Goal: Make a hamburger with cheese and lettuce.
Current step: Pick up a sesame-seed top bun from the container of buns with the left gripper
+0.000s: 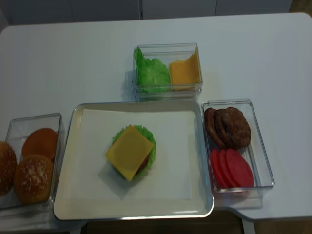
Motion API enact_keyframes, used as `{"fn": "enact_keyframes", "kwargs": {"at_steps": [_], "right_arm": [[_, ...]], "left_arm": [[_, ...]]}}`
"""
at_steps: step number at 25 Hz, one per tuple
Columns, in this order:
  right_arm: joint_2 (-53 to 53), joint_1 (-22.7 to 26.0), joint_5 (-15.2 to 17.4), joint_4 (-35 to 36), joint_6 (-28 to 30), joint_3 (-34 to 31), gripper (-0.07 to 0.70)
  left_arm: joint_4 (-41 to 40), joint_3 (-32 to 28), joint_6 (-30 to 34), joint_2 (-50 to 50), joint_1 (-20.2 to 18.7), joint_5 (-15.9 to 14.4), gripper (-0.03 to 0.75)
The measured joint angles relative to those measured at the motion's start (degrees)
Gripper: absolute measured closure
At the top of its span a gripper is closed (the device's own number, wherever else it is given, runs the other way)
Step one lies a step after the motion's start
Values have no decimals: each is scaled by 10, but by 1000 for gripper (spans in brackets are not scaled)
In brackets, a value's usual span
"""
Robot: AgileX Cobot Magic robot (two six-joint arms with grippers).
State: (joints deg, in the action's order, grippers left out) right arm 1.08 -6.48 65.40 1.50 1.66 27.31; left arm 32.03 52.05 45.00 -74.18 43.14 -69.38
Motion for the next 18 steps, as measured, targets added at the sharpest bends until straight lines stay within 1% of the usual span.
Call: {"fn": "enact_keyframes", "kwargs": {"at_steps": [18], "right_arm": [[0, 0, 0, 0, 0, 0, 623]], "left_arm": [[38, 8, 1, 48, 0, -4, 634]]}}
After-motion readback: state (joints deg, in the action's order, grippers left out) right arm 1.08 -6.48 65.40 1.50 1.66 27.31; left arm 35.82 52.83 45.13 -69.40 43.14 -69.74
